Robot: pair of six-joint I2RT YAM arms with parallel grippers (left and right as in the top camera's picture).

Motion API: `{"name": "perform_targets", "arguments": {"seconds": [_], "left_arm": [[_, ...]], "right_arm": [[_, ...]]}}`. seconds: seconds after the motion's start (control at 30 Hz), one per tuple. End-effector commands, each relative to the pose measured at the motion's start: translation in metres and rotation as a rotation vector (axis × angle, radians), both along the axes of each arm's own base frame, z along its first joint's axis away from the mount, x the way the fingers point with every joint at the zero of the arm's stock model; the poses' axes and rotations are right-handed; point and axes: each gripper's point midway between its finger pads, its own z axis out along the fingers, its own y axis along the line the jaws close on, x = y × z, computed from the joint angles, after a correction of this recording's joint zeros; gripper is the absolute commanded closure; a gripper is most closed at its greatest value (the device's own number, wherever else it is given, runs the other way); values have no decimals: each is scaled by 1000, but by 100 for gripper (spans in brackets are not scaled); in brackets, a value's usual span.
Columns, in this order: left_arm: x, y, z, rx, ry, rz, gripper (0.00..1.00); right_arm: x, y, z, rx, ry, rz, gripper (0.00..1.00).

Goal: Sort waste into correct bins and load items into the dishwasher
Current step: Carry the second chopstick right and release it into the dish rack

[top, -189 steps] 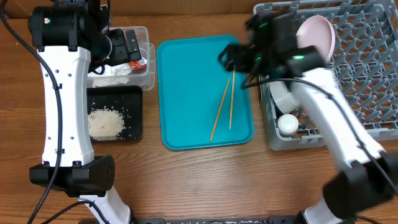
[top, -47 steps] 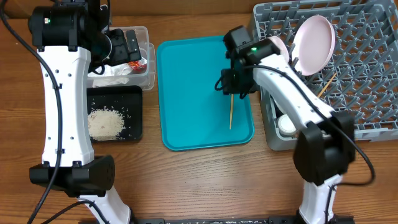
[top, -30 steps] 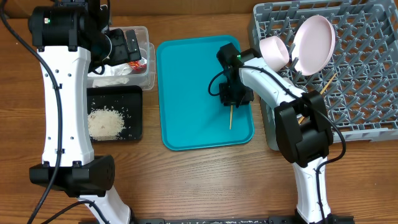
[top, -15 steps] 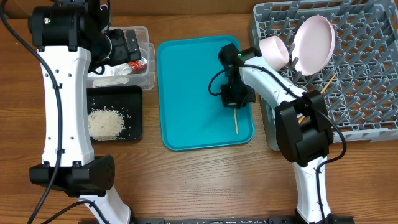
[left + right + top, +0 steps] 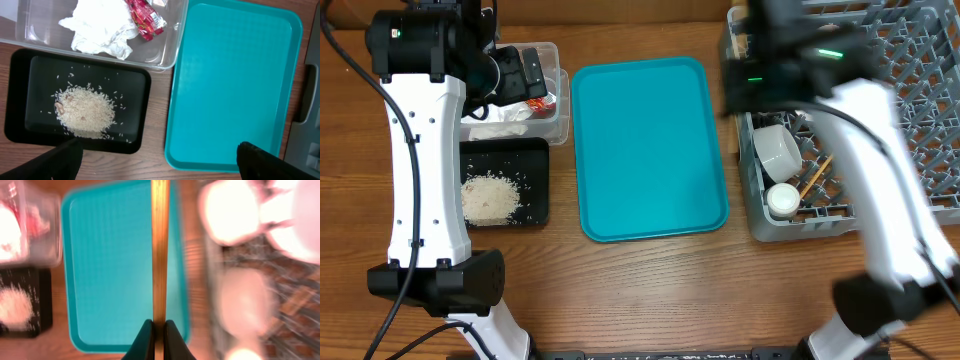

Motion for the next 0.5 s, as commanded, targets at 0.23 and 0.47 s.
{"name": "perform_targets", "arguments": {"seconds": [0.23, 0.47], "left_arm": [[-3, 3, 10, 12, -31, -1, 0], [-3, 3, 10, 12, -31, -1, 0]], "right_arm": [[-18, -140, -16, -49, 98, -574, 96], [-12, -174, -97, -50, 193, -707, 96]]}}
